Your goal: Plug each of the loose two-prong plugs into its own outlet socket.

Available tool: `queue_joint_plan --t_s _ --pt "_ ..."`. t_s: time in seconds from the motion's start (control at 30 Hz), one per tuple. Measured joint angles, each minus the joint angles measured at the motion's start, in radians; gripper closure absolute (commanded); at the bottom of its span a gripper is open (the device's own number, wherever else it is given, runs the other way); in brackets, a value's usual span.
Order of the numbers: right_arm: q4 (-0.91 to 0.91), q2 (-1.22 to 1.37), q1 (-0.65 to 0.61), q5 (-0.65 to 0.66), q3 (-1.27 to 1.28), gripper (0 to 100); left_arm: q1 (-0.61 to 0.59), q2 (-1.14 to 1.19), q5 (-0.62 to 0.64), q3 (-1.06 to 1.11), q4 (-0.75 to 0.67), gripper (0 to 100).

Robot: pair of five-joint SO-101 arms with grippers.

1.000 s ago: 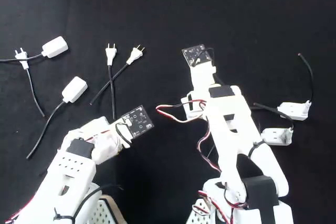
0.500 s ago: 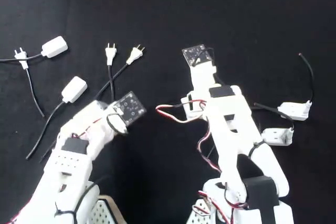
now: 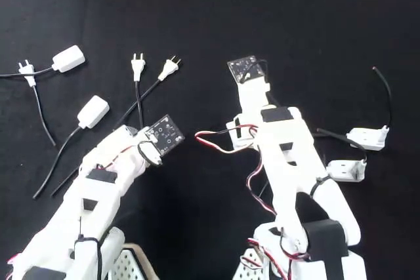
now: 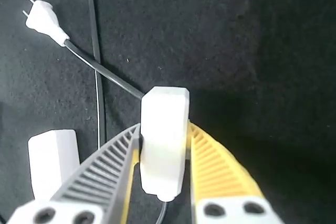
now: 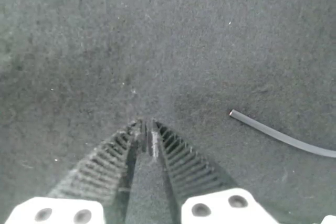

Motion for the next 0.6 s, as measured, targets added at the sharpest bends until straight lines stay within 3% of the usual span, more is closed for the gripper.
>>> queue_joint_plan --t_s 0.13,0.5,0.6 --pt "0.0 0.0 0.0 0.0 0.0 98.6 0.002 -0.1 0.0 0.002 0.138 80" --pt "0.0 0.0 0.0 0.0 0.0 98.6 0.011 -0.565 0.005 0.005 0.621 77" --pt "0.0 0.0 0.0 0.0 0.0 98.6 0.005 -0.73 0.057 0.006 0.726 77"
